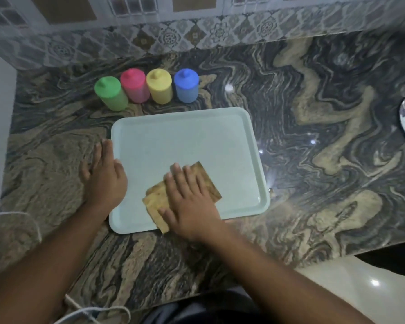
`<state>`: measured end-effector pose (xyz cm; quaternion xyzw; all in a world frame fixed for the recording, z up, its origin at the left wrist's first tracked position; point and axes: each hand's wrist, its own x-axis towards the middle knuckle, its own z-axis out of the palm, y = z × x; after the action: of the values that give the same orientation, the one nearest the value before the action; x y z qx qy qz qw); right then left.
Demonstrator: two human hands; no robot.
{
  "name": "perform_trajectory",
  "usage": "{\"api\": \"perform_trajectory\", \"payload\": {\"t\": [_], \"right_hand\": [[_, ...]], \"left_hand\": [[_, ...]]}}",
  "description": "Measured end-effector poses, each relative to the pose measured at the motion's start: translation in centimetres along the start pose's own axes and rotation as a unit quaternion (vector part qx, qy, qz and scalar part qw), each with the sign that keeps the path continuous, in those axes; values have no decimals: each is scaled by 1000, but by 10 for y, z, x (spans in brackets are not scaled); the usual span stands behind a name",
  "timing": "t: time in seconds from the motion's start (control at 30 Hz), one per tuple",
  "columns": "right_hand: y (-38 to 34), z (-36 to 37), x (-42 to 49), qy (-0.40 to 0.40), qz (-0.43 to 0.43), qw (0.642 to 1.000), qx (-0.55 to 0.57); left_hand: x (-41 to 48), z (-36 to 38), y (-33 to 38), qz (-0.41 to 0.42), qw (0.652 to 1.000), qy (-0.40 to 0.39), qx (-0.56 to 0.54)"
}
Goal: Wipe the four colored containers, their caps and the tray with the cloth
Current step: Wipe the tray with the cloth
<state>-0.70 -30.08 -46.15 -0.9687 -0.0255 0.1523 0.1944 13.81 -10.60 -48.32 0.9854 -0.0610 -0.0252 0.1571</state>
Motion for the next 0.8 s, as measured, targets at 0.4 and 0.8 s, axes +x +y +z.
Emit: {"api": "perform_trajectory", "payload": {"t": [0.4,0.8], "right_hand": [[14,-33,88,49,100,993,24],[80,-51,46,76,201,976,20]], "left_hand": [[-1,0,1,3,1000,5,-10],[-1,-2,2,4,1000,15,-28]]}}
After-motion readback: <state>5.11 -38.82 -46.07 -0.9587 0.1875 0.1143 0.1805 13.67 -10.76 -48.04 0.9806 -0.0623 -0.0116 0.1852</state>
